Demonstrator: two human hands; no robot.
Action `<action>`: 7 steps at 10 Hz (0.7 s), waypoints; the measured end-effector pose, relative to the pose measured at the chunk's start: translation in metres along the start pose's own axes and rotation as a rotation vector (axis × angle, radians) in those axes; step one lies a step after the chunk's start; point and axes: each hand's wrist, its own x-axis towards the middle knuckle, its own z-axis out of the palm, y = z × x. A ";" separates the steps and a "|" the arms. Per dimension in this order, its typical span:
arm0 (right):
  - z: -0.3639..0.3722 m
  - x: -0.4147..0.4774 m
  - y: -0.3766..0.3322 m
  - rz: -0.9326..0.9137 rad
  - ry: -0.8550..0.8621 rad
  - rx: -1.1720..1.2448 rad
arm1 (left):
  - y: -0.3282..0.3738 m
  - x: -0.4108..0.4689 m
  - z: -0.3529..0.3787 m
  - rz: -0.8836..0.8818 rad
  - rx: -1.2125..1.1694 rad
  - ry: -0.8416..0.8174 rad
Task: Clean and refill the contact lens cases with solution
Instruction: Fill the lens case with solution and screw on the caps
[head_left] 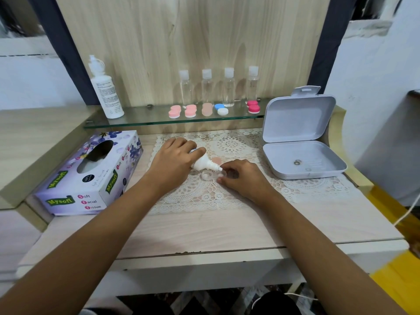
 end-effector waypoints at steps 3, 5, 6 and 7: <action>-0.002 -0.002 -0.003 0.019 0.005 0.017 | 0.000 0.000 0.001 0.005 0.001 0.018; -0.002 -0.002 -0.003 0.022 0.003 0.017 | 0.001 -0.001 0.002 -0.004 -0.002 0.011; -0.002 -0.002 -0.004 0.027 0.002 0.012 | 0.001 -0.001 0.002 -0.005 -0.001 0.007; -0.003 -0.003 -0.005 0.027 0.003 0.013 | 0.001 -0.001 0.001 -0.006 0.001 0.006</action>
